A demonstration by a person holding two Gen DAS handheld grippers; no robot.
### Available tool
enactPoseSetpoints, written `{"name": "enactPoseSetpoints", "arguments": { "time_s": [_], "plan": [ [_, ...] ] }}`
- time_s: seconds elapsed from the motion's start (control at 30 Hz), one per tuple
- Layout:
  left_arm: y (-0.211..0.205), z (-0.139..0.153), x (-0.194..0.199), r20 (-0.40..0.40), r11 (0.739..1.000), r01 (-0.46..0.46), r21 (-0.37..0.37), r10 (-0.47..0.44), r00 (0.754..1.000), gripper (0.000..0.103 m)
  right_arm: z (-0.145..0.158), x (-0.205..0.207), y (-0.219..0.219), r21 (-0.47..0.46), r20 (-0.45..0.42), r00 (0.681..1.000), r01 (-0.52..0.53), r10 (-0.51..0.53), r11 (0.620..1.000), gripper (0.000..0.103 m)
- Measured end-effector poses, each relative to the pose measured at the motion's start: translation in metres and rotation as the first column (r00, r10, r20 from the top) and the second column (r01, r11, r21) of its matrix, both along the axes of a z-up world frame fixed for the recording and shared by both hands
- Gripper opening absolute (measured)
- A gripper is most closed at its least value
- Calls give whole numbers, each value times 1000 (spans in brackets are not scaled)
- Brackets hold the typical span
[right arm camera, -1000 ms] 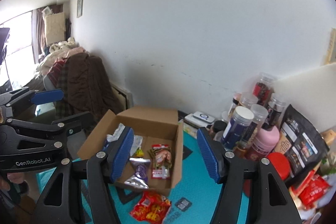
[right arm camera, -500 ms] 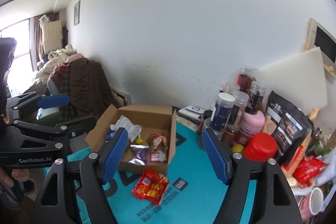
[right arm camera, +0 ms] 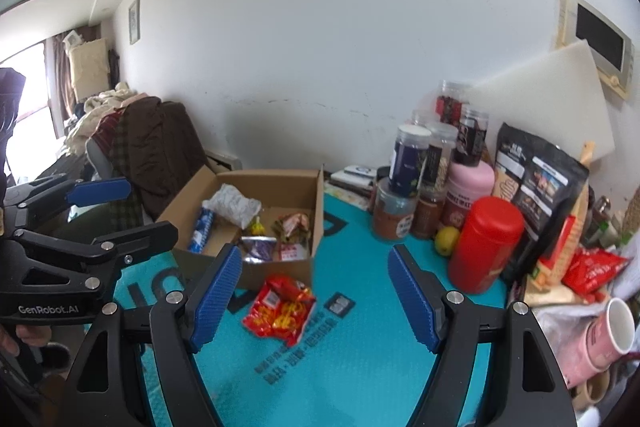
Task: Organize snacks
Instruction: 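Withdraw both tools from the box back toward the red snack bags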
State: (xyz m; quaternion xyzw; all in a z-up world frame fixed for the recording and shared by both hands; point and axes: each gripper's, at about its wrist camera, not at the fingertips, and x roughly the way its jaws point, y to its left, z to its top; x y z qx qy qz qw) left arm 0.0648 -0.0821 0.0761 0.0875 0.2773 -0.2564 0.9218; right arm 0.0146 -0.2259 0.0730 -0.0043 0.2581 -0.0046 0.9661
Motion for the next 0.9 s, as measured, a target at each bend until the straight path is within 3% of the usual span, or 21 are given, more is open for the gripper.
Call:
{"name": "enactPoseSetpoints", "arguments": {
  "time_s": [0.57, 0.9],
  "plan": [
    [-9, -67, 3, -141, 998, 45, -44, -51, 989, 79, -64, -5, -10, 31, -98, 994, 47, -43, 998, 76],
    [-9, -108, 20, -227, 999, -3, -42, -7, 974, 79, -99, 17, -16, 73, -173, 985, 23, -10, 997, 76]
  ]
}}
